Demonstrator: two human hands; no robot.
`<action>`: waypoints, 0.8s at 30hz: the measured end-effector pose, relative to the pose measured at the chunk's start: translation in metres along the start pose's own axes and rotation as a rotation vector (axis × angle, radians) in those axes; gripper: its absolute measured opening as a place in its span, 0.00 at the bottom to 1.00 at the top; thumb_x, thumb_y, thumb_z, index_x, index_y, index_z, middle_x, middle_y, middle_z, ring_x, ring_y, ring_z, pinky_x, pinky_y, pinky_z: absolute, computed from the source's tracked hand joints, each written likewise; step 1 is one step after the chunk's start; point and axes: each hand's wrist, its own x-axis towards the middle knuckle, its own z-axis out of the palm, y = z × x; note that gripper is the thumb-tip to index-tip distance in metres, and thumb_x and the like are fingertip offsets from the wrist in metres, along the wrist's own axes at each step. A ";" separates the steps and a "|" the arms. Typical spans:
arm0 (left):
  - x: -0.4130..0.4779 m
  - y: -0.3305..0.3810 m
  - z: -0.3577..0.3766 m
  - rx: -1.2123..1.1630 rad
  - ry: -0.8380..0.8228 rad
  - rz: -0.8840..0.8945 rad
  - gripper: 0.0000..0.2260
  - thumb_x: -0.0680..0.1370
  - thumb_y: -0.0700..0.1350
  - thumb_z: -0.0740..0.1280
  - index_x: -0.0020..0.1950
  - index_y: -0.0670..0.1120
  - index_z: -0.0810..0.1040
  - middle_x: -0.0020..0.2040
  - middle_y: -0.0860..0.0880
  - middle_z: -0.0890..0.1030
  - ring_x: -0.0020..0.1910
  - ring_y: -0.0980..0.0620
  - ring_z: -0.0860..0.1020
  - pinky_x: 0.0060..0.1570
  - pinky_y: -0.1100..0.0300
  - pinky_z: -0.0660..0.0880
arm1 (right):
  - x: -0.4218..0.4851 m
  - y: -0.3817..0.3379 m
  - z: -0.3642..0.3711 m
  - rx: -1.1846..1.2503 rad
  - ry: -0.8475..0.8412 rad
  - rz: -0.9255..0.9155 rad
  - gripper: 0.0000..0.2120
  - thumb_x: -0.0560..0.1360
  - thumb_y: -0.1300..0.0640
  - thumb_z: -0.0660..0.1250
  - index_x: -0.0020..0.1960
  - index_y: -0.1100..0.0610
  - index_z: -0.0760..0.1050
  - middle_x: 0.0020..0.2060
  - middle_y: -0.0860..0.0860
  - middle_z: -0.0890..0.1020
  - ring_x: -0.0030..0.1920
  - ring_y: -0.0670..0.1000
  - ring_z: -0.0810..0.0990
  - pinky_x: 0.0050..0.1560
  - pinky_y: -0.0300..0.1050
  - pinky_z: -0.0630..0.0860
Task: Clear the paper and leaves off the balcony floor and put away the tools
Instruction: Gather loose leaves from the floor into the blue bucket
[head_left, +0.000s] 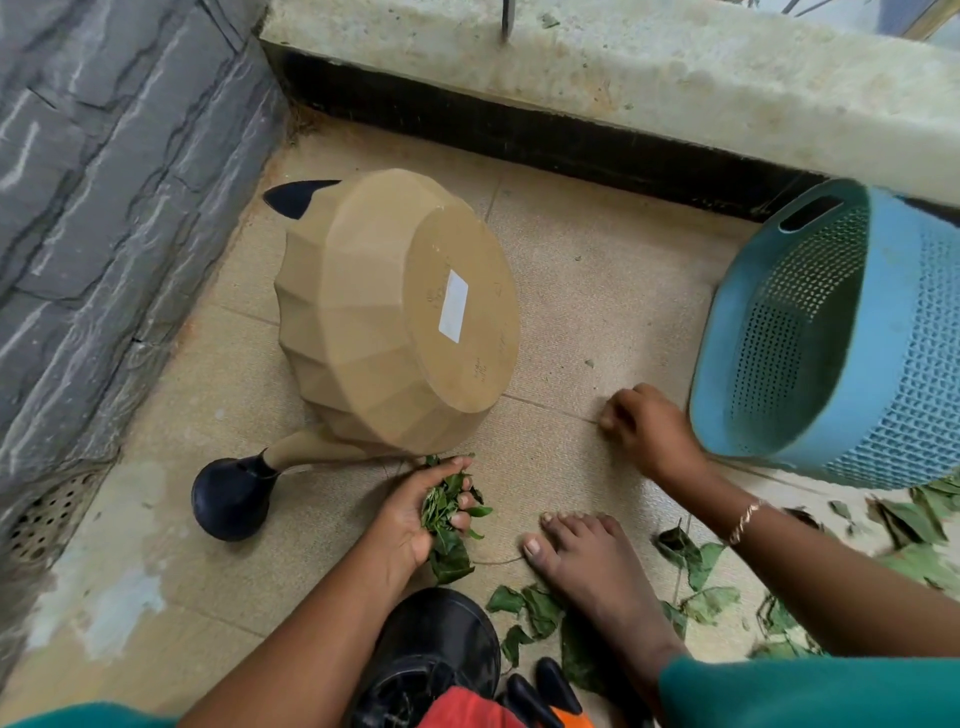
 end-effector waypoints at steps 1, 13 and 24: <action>0.000 0.000 0.001 0.001 0.005 0.002 0.06 0.79 0.39 0.58 0.44 0.41 0.72 0.26 0.47 0.72 0.18 0.55 0.69 0.17 0.72 0.62 | -0.007 0.003 0.003 -0.026 -0.014 -0.013 0.03 0.76 0.61 0.63 0.45 0.59 0.75 0.44 0.52 0.74 0.43 0.51 0.73 0.41 0.43 0.67; -0.004 0.003 0.000 0.003 0.032 0.050 0.06 0.79 0.38 0.58 0.43 0.41 0.72 0.30 0.47 0.70 0.19 0.55 0.69 0.17 0.71 0.62 | -0.005 0.009 0.004 -0.012 0.078 -0.112 0.02 0.75 0.63 0.65 0.44 0.60 0.76 0.43 0.53 0.76 0.43 0.52 0.75 0.40 0.42 0.67; -0.009 0.007 -0.008 -0.028 0.036 0.045 0.05 0.78 0.38 0.58 0.45 0.42 0.72 0.26 0.47 0.72 0.19 0.54 0.69 0.17 0.71 0.63 | 0.053 -0.017 -0.011 0.015 0.174 -0.079 0.08 0.75 0.66 0.64 0.51 0.59 0.76 0.41 0.52 0.79 0.42 0.49 0.77 0.44 0.43 0.73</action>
